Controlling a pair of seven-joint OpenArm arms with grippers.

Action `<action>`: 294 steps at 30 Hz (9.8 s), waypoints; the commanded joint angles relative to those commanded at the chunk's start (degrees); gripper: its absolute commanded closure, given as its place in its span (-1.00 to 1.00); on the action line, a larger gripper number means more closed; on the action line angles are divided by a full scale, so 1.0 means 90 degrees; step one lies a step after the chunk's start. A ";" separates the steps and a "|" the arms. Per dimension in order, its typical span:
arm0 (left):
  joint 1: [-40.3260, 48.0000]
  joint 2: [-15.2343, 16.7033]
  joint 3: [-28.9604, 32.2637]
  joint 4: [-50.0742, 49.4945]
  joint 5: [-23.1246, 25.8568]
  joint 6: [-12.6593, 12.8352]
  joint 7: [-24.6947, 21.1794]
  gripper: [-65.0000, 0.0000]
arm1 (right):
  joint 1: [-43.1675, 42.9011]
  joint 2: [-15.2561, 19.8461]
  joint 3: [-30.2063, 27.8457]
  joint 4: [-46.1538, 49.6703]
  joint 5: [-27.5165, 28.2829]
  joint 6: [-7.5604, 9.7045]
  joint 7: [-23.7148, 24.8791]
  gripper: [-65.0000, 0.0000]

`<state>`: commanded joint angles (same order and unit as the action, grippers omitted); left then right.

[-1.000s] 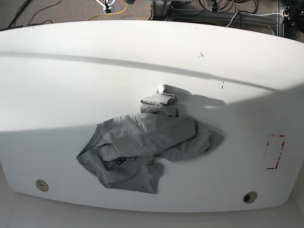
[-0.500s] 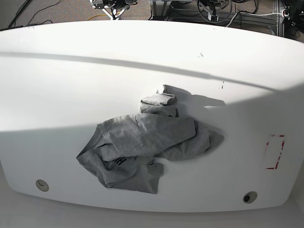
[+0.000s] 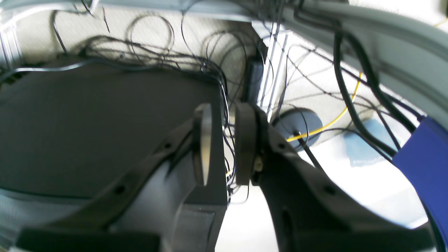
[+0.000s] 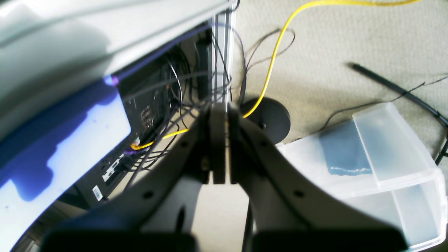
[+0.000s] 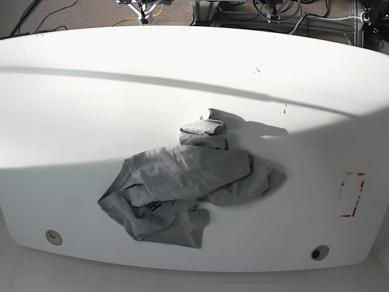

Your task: Layout the t-shirt on the table in an organized manner, then fold the t-shirt properly

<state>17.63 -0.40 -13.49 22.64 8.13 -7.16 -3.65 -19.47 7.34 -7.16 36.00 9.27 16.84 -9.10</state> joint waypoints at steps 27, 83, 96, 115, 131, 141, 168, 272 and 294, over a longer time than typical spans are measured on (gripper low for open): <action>0.2794 -0.0078 -0.0029 0.4044 -0.0020 -0.0020 -0.0313 0.67 | -0.2667 0.0244 0.0908 0.4230 -0.0010 0.0039 -0.0567 0.98; 0.3507 0.0274 -0.2188 0.9729 -0.1309 -0.2706 0.0283 0.67 | -0.4415 -0.0059 0.1661 0.8947 0.0000 0.0039 -0.0635 0.98; 0.2403 0.0020 -0.1846 0.9661 -0.1309 -0.2706 0.0283 0.67 | -0.3214 -0.0215 0.1621 0.8957 0.0000 0.0000 -0.0654 0.98; 0.1241 -0.0547 -0.0713 0.9582 -0.1309 -0.2706 0.0703 0.67 | 0.0283 -0.0361 0.1631 0.8899 -0.0039 0.0039 -0.3184 0.92; -0.0361 -0.0527 -0.0703 0.9592 -0.1319 -0.2872 0.2559 0.60 | 0.2882 -0.0020 0.1621 0.6955 0.0010 0.0059 -0.3683 0.02; -0.0586 -0.0508 -0.0703 0.9592 -0.1338 -0.2872 0.2637 -0.22 | 0.4405 0.0225 0.1661 0.4620 -0.0039 0.0996 -0.3516 -0.06; -0.0645 -0.0508 -0.0713 0.9553 -0.1309 -0.2862 0.2647 -0.22 | 0.5060 0.0264 0.1651 0.2276 0.0010 0.2120 -0.2735 -0.07; -0.5216 -0.0332 -0.0742 0.1973 -0.1319 -0.2842 0.2608 -0.22 | 0.3976 -0.0205 0.1621 0.6935 0.0000 0.2520 -0.5216 1.00; -0.5343 -0.0518 -0.0527 0.1875 -0.1368 -0.2422 0.2491 0.99 | 0.3897 -0.0186 0.1651 0.7795 0.0010 0.2501 -0.5304 1.00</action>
<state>-30.46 -5.05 -18.24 39.52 -4.18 -28.97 18.77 15.60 5.67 7.69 106.15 9.36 39.34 -56.84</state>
